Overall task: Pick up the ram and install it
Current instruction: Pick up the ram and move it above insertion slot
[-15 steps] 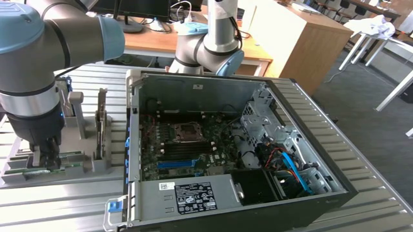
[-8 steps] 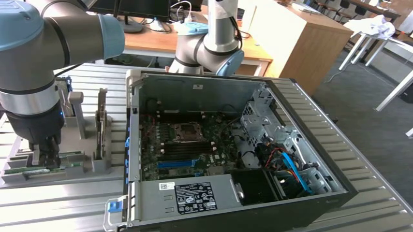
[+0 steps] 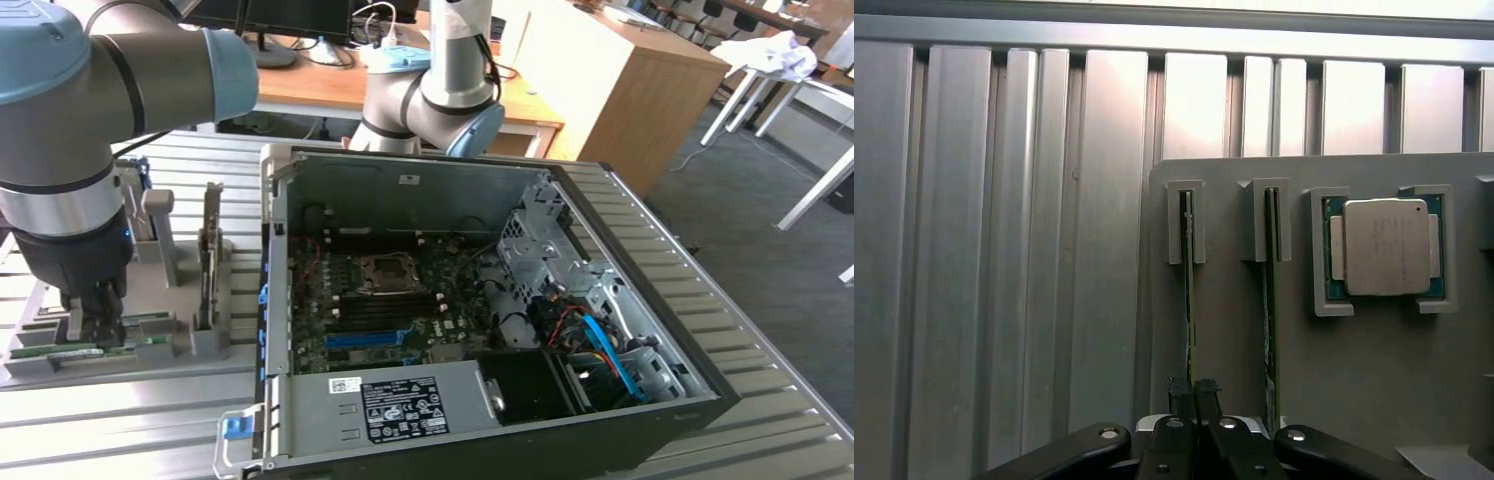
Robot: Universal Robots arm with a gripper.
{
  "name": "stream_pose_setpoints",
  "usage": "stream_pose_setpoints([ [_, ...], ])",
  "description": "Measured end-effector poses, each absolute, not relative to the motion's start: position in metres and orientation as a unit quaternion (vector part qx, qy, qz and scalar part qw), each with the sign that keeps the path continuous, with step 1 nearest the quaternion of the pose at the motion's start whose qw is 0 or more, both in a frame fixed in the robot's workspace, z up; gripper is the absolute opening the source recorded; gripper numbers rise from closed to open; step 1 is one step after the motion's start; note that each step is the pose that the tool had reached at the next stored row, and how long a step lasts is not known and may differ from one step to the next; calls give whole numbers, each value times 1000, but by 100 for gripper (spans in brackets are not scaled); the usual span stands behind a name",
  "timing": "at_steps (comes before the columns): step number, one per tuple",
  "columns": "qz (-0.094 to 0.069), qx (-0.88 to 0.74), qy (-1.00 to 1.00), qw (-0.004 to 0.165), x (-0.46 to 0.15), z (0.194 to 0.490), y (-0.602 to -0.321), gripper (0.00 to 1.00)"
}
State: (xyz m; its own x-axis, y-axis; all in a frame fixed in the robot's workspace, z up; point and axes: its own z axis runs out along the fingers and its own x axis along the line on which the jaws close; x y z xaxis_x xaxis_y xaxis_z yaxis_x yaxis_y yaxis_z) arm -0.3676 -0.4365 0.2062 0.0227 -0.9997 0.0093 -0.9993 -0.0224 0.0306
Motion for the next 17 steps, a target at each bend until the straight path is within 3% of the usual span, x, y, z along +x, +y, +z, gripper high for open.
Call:
stream_pose_setpoints([
  [17,-7,732,-681,14,-368,206,-436,12],
])
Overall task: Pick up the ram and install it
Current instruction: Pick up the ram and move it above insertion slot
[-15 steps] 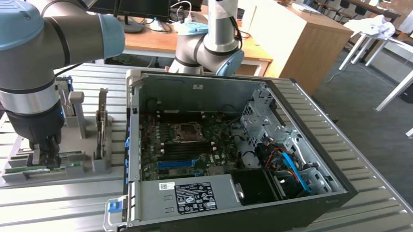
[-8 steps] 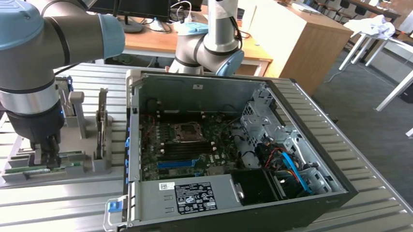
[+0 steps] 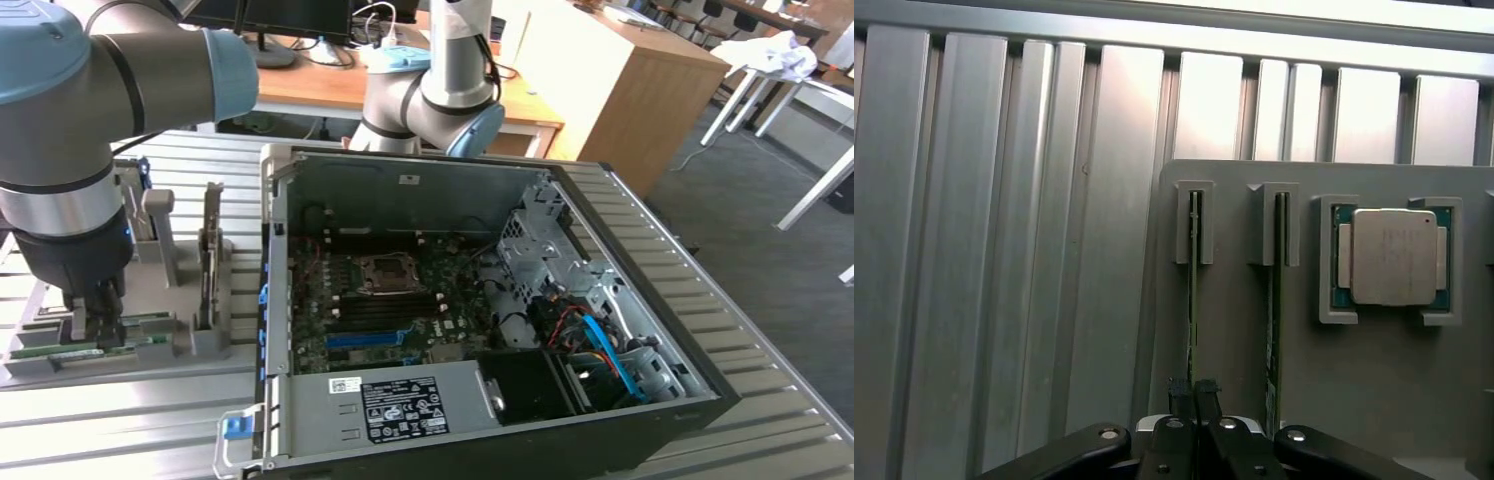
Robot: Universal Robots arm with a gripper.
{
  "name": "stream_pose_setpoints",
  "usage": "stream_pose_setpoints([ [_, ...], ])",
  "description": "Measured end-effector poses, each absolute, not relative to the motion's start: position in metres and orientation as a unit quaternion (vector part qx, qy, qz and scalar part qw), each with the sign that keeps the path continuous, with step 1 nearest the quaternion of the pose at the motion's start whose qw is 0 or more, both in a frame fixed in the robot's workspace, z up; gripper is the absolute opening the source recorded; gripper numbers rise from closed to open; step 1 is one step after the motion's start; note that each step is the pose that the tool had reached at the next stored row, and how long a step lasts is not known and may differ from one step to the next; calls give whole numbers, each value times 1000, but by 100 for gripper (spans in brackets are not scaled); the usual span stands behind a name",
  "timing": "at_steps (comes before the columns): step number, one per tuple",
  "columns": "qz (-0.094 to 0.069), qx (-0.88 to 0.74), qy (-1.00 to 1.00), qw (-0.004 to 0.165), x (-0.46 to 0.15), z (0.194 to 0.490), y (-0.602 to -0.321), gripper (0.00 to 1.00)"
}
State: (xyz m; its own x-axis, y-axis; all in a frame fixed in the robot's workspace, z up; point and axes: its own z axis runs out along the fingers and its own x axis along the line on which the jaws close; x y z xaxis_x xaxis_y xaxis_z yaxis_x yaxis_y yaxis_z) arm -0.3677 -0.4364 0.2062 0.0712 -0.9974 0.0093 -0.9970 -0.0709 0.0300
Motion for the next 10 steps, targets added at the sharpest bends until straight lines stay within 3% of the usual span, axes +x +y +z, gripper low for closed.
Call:
stream_pose_setpoints([
  [10,-7,731,-683,14,-368,209,-436,12],
])
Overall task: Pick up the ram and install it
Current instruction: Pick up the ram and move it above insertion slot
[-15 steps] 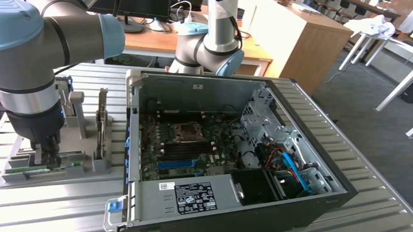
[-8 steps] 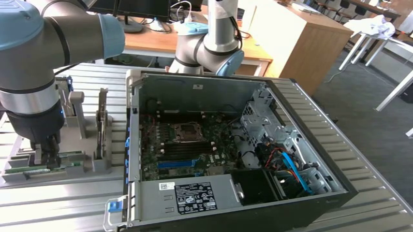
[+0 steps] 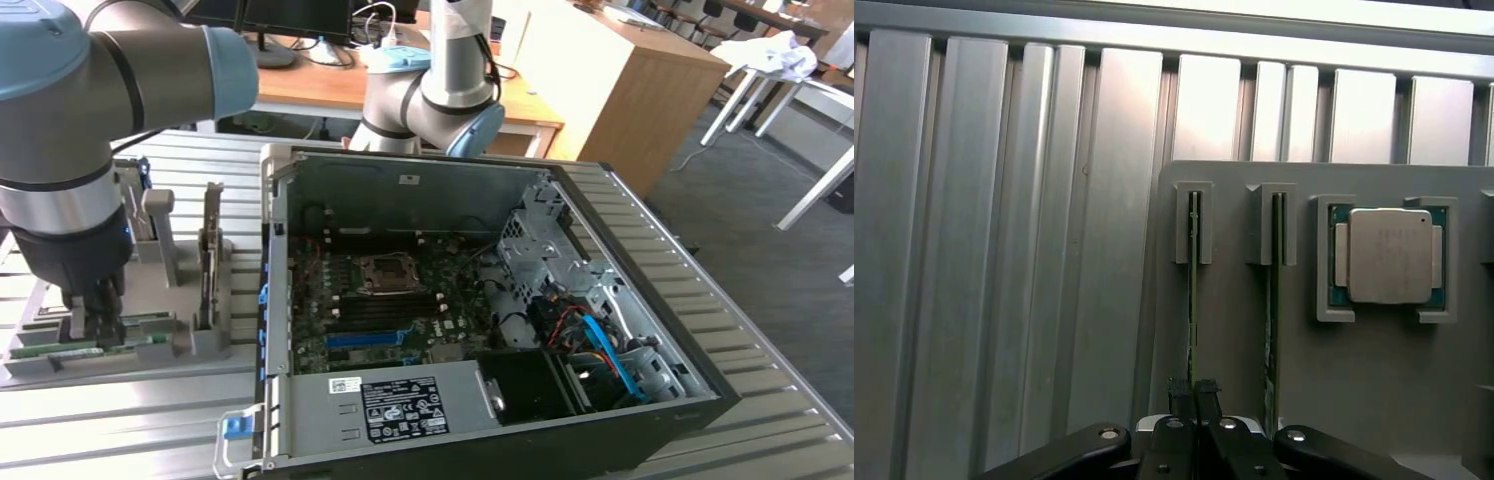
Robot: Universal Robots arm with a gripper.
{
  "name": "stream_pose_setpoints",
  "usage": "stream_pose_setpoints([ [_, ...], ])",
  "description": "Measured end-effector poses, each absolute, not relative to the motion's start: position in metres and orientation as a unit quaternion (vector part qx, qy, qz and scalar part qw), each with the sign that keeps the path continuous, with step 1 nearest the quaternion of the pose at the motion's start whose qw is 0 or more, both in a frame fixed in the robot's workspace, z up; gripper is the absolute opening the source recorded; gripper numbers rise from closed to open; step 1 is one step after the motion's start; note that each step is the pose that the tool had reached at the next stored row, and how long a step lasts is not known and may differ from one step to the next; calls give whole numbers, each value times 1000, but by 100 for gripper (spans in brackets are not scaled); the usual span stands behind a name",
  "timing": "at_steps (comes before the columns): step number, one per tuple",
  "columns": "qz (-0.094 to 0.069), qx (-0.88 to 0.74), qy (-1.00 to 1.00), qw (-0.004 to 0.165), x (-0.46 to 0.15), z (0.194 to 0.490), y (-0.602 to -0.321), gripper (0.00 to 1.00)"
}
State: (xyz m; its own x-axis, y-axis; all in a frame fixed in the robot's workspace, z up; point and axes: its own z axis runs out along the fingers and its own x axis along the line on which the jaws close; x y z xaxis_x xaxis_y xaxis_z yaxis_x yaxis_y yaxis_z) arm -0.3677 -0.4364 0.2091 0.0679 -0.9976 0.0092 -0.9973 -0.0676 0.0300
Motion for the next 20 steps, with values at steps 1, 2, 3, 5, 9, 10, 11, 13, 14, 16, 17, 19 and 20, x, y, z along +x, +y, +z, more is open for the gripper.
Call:
stream_pose_setpoints([
  [1,-7,731,-683,14,-368,210,-436,12],
  [2,-7,731,-683,14,-368,211,-436,12],
  [3,-7,731,-683,14,-368,212,-436,12],
  [5,-7,731,-683,14,-368,214,-436,12],
  [9,-7,731,-683,14,-368,218,-436,12],
  [10,-7,731,-683,14,-368,220,-436,12],
  [11,-7,731,-683,14,-368,221,-436,12],
  [13,-7,731,-683,14,-368,223,-436,12],
  [14,-7,731,-683,14,-368,225,-436,12],
  [16,-7,731,-683,14,-368,228,-436,12],
  [17,-7,731,-683,14,-368,229,-436,12],
  [19,-7,731,-683,14,-368,233,-436,12],
  [20,-7,731,-683,14,-368,234,-436,12],
])
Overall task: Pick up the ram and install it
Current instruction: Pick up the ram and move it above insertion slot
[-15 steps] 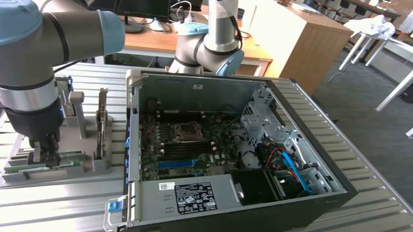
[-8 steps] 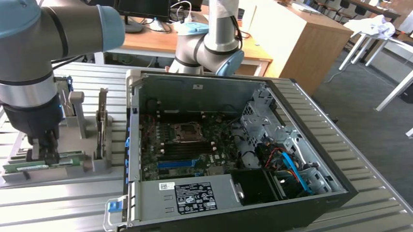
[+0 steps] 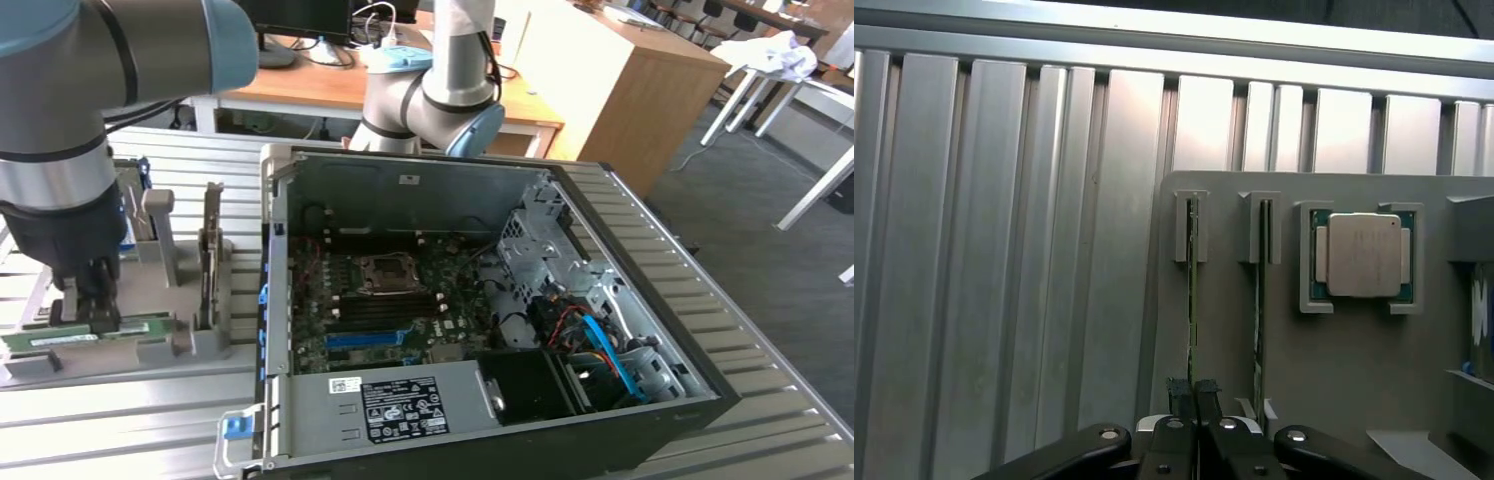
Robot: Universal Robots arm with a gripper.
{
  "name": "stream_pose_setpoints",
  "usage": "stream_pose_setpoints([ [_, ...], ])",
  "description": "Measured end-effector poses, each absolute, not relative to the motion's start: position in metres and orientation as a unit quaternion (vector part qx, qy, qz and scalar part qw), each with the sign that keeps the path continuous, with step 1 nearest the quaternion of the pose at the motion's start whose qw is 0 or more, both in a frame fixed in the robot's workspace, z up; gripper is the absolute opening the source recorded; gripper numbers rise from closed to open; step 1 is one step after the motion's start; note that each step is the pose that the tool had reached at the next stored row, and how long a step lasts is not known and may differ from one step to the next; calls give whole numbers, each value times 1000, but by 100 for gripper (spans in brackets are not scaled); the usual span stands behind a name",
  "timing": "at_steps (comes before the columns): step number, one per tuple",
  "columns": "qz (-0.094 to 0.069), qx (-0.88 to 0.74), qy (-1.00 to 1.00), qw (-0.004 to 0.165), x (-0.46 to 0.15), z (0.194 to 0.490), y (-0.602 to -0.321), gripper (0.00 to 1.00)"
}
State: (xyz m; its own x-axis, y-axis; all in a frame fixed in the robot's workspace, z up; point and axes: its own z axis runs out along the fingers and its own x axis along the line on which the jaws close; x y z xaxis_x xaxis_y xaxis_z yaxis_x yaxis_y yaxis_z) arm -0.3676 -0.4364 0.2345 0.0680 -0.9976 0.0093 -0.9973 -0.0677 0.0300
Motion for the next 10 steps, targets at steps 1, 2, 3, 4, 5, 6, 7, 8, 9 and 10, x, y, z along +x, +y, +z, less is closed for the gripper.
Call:
stream_pose_setpoints([
  [1,-7,731,-683,14,-368,236,-436,12],
  [2,-7,731,-683,14,-368,238,-436,12],
  [3,-7,731,-683,14,-367,240,-436,12],
  [4,-7,731,-683,14,-367,242,-436,12],
  [5,-7,731,-683,14,-367,244,-436,12],
  [6,-7,731,-683,14,-367,246,-436,12],
  [7,-7,731,-683,14,-367,247,-436,12],
  [8,-7,731,-683,14,-367,249,-436,12],
  [9,-7,731,-683,14,-367,251,-436,12],
  [10,-7,731,-683,14,-367,253,-436,12],
])
